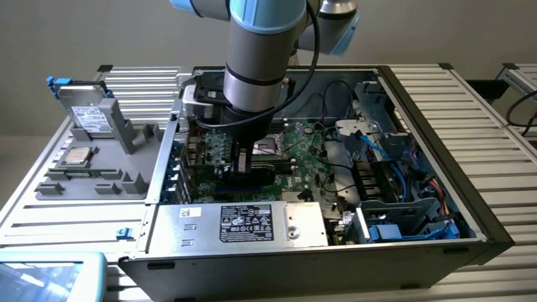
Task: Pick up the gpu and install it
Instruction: 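Insert the gpu into the slot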
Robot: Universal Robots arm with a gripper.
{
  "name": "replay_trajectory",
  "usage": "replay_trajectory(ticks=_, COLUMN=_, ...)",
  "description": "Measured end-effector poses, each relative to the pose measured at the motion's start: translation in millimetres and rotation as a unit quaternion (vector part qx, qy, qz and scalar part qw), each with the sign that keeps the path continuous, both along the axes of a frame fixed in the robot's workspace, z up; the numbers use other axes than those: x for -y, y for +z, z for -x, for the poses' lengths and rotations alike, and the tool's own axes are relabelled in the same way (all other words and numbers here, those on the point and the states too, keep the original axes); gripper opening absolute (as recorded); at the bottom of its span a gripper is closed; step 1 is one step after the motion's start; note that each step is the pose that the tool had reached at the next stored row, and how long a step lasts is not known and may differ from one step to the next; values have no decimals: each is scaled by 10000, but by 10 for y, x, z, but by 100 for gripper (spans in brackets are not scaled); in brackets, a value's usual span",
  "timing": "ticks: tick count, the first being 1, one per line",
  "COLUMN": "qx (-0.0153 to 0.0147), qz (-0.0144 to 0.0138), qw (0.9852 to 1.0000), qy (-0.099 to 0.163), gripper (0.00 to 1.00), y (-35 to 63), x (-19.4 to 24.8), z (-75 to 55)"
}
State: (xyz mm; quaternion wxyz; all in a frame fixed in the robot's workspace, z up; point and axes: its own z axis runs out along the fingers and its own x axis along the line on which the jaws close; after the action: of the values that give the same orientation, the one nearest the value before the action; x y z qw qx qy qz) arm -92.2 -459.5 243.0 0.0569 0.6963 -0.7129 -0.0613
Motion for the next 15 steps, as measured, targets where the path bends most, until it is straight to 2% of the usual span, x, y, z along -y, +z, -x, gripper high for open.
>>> replay_trajectory(ticks=15, qx=0, qz=3, qw=10000, qy=1, gripper=28, y=-17, x=2, z=1)
